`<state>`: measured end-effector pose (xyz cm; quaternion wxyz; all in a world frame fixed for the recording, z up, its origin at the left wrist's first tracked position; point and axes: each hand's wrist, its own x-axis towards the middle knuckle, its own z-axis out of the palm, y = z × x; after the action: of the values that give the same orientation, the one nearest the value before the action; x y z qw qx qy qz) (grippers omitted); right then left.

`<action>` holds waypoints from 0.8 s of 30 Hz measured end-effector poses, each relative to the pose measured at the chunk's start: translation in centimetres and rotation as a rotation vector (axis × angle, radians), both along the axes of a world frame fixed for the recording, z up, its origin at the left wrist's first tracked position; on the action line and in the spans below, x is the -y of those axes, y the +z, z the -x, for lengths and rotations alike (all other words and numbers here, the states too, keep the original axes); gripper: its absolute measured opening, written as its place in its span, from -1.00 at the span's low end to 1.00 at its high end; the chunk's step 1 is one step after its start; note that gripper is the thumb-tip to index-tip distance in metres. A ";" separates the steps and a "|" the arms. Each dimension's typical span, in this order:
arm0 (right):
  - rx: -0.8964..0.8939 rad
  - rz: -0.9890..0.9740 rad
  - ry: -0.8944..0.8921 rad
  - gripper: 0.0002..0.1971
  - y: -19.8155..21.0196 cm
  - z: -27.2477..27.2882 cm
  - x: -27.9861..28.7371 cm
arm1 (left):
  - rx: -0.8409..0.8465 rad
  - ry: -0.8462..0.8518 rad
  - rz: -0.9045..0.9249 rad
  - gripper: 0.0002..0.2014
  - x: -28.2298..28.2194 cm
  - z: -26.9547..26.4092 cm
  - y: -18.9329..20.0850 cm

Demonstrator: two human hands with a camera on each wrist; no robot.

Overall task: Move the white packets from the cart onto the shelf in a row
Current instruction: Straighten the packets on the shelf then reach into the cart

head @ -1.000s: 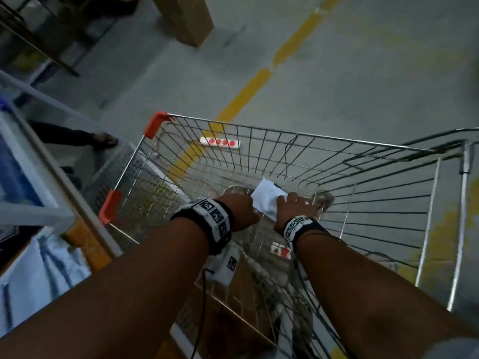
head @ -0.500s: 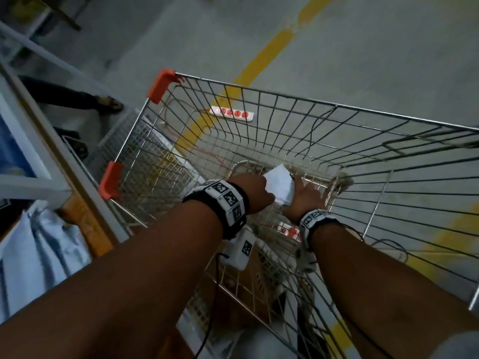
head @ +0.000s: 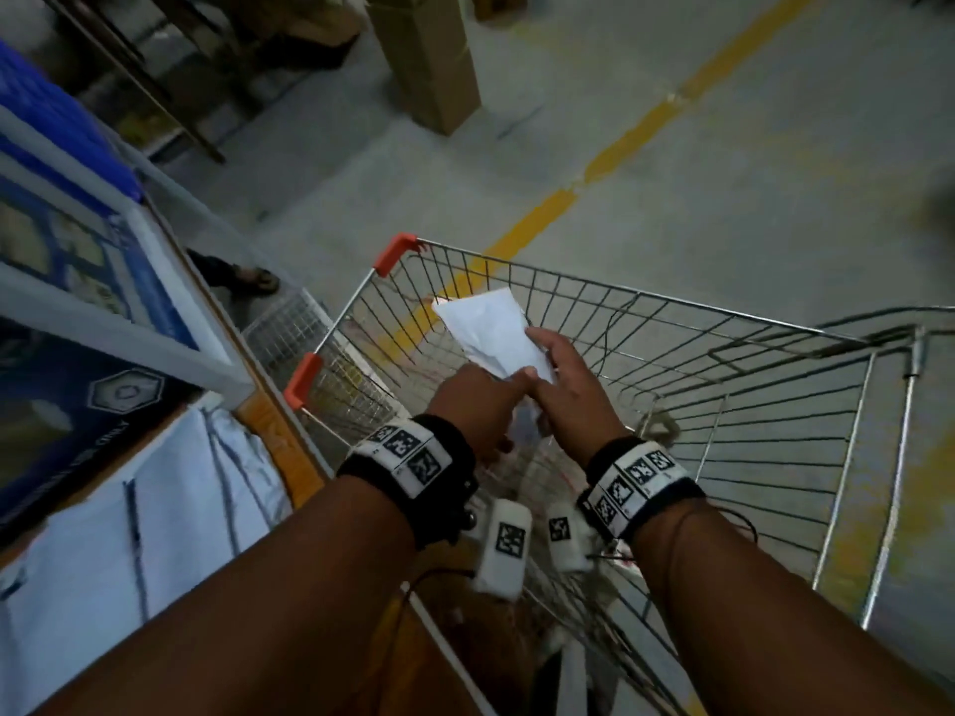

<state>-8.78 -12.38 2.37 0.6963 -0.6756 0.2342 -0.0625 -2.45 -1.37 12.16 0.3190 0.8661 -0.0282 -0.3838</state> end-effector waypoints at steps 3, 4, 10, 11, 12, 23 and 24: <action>0.075 0.036 0.036 -0.45 5.2 1.4 -2.1 | 0.139 0.012 0.126 -0.52 -3.9 1.1 3.0; 0.086 0.068 0.059 -0.41 7.0 1.9 -3.1 | 0.185 0.009 0.141 -0.45 -5.6 1.5 3.8; 0.145 0.096 0.233 -0.34 15.8 4.0 -10.9 | 0.394 0.020 0.163 -0.56 -17.7 4.8 9.9; 0.145 0.087 0.261 -0.32 16.7 4.2 -12.3 | 0.444 0.037 0.140 -0.64 -19.7 5.7 11.0; 0.144 0.089 0.283 -0.32 17.5 4.3 -13.7 | 0.497 0.072 0.095 -0.74 -21.7 6.1 11.5; 0.059 0.404 0.479 -0.53 18.6 -0.6 -28.1 | 0.565 0.416 0.037 -0.74 -36.5 7.7 11.1; 0.043 0.483 0.501 -0.53 18.5 -1.0 -28.6 | 0.564 0.404 0.022 -0.75 -36.9 7.6 10.8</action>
<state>-7.78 16.25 20.86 0.5147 -0.8560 0.0247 0.0425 -10.10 35.57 22.93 0.3775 0.9227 0.0524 -0.0581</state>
